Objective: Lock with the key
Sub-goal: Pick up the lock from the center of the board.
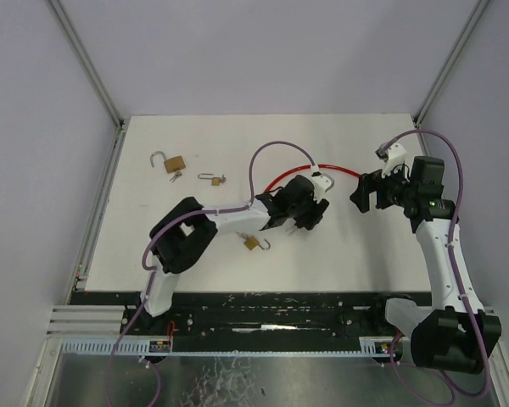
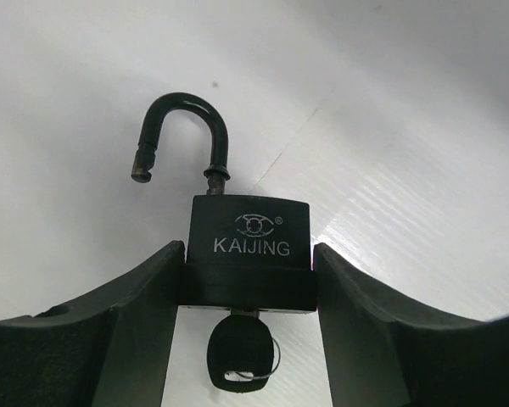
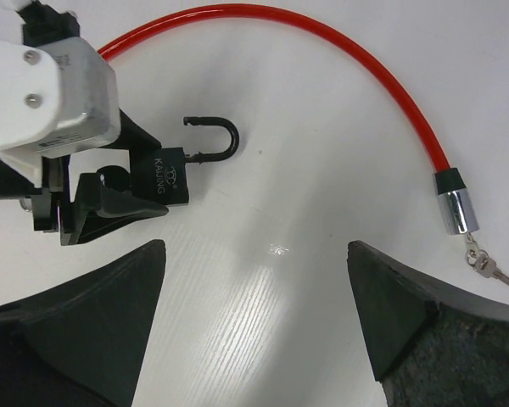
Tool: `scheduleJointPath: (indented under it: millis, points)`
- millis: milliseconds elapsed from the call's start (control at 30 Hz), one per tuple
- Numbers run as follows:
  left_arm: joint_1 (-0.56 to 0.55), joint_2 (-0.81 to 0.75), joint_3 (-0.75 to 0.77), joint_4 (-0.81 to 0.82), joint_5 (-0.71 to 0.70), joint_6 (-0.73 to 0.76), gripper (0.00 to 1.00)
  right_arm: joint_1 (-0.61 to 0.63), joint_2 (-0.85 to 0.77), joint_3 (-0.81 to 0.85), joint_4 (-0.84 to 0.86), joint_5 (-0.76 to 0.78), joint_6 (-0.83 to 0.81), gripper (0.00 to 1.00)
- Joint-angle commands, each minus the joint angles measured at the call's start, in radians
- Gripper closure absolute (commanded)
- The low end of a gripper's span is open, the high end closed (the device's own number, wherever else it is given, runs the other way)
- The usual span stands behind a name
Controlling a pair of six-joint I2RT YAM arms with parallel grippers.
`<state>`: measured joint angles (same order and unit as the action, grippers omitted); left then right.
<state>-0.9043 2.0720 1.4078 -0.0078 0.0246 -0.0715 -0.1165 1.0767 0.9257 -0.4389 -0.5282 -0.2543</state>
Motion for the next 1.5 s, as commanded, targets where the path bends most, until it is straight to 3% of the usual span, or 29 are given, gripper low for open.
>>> scheduleJointPath:
  millis: [0, 500, 800, 1133, 1467]
  points:
    - [-0.025, -0.117, -0.038, 0.229, 0.053, 0.132, 1.00, -0.006, -0.044, 0.031, -0.019, -0.125, -0.002, 0.06]
    - [-0.034, -0.374, -0.278, 0.364, 0.263, 0.331, 1.00, -0.006, -0.013, -0.007, 0.020, -0.461, 0.028, 0.12]
    - [-0.038, -0.473, -0.443, 0.574, 0.353, 0.326, 1.00, -0.006, -0.025, -0.076, 0.115, -0.536, 0.055, 0.16]
    - [-0.038, -0.503, -0.495, 0.652, 0.370, 0.319, 1.00, -0.006, -0.014, -0.217, 0.341, -0.610, 0.157, 0.16]
    - [-0.038, -0.518, -0.522, 0.698, 0.398, 0.314, 1.00, -0.006, 0.054, -0.230, 0.397, -0.639, 0.239, 0.23]
